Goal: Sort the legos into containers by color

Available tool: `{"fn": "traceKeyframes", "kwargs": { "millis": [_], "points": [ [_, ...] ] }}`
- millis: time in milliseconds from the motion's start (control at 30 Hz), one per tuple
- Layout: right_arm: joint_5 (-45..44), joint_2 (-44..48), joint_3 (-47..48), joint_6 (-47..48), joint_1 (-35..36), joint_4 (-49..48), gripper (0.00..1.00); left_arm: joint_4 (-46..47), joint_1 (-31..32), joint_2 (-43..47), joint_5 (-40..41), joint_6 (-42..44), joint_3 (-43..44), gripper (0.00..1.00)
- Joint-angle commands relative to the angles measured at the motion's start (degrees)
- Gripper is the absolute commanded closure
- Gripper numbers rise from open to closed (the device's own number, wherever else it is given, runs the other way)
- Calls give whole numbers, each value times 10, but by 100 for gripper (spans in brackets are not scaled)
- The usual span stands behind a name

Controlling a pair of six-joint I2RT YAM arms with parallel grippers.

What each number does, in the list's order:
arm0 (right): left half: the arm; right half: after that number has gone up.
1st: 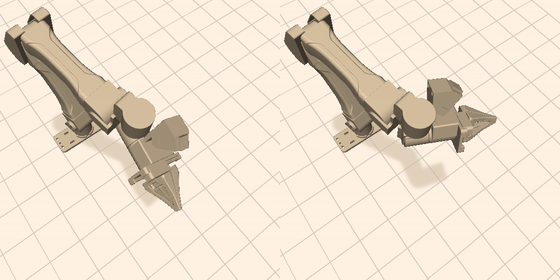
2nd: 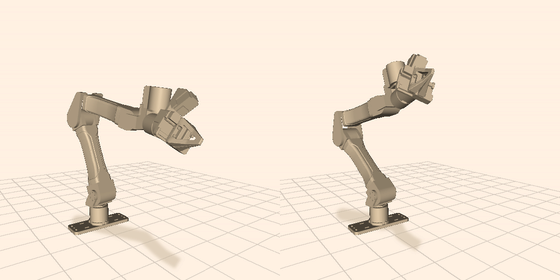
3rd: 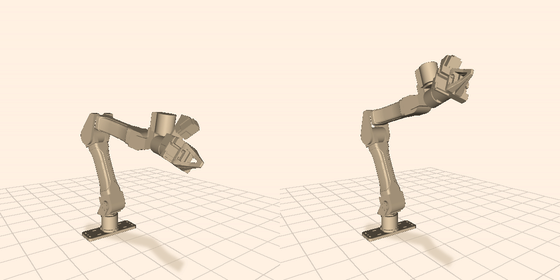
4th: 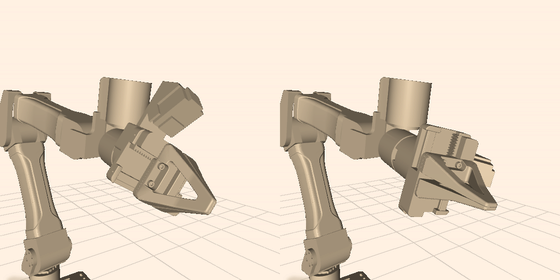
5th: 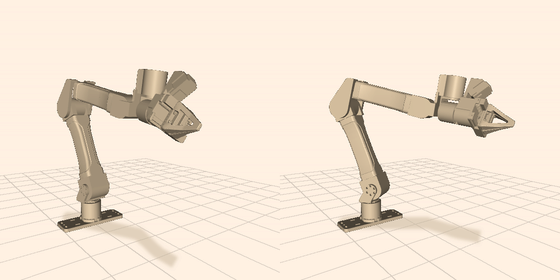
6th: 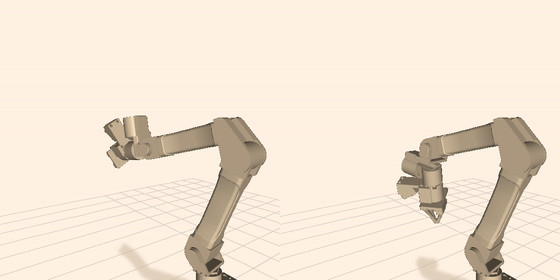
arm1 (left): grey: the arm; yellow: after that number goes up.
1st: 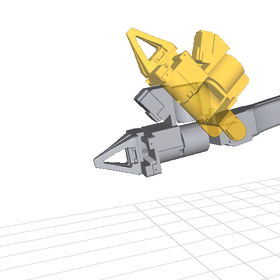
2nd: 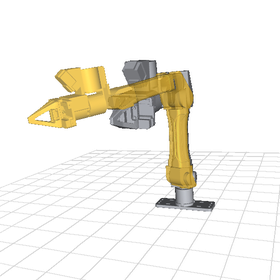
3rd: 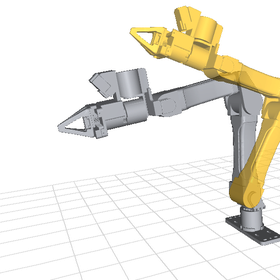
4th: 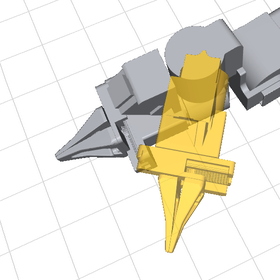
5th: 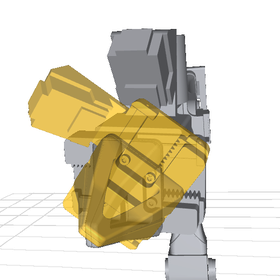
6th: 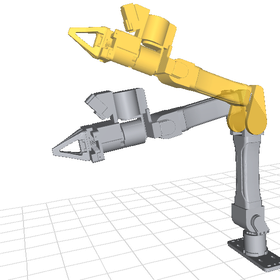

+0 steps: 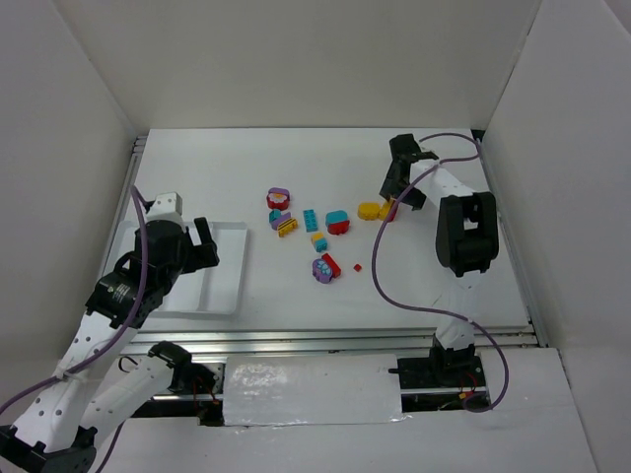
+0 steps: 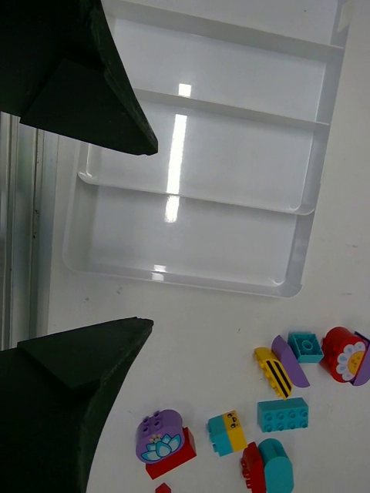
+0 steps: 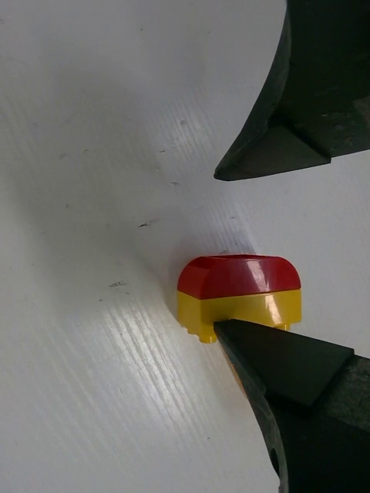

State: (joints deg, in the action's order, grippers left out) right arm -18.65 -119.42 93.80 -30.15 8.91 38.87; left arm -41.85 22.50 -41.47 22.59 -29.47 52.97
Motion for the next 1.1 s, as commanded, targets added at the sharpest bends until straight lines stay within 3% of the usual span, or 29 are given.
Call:
{"fn": "traceKeyframes", "kwargs": {
  "millis": [0,333,600,933,1067],
  "points": [
    [27,-13,17,20,-5,-1,20,28,-3,3,-16,18,-3,0],
    [85,21,16,17,-5,-35,19,32,-3,8,-27,22,-6,0],
    [75,-84,139,27,-5,90,19,35,-3,10,-38,26,-8,0],
    [118,-101,162,49,-6,141,34,36,-3,17,-40,25,-8,1],
    [124,-87,143,54,-9,138,61,35,-4,24,-39,24,-9,1]
  ]
}}
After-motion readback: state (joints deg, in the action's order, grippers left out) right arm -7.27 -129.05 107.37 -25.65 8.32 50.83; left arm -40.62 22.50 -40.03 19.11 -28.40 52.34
